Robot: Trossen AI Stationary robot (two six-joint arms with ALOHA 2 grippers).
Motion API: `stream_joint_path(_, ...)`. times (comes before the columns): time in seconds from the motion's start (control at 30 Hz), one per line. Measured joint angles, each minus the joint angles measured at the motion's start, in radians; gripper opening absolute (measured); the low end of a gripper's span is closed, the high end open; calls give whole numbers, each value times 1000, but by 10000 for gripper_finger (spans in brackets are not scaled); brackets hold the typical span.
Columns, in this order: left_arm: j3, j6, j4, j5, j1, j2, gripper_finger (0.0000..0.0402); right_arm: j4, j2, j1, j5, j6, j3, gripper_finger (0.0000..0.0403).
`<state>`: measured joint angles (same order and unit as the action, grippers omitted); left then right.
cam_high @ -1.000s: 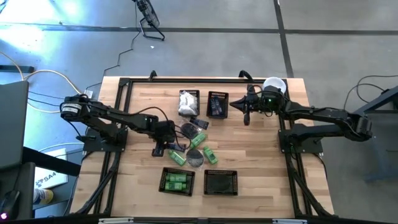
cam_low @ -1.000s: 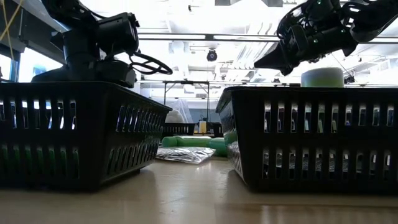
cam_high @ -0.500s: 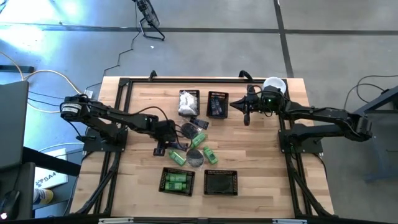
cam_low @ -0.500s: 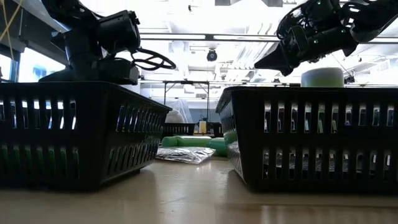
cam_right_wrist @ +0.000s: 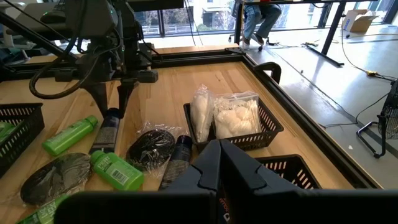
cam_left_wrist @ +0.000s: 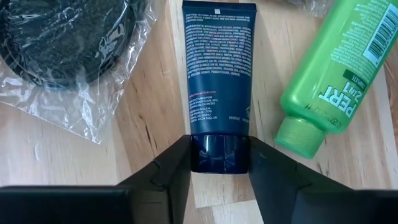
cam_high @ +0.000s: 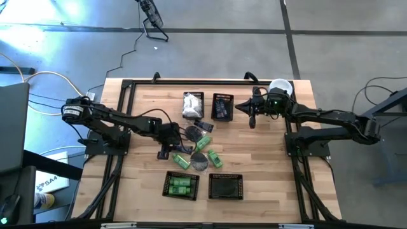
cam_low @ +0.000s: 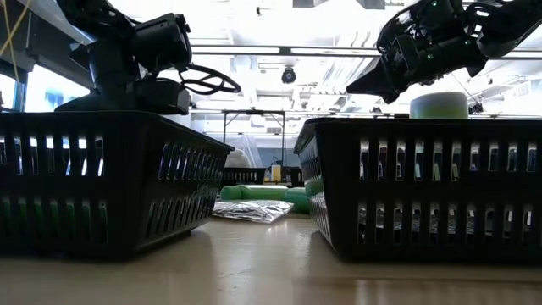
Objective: Pick & Place Travel size toiletries
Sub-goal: Put the blue shave cream into the top right black bin
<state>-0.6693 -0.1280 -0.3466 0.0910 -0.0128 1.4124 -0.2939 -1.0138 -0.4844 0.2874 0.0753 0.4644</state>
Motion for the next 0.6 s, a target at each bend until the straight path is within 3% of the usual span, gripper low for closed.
stream_joint_path(0.4, 0, -23, 11, 2, -7, -1, 134, 0, 0, 0, 0, 0, 0, 3)
stream_joint_path(0.6, 0, -62, 4, 77, -73, -1, 134, -1, 0, 0, 0, -1, 0, 3)
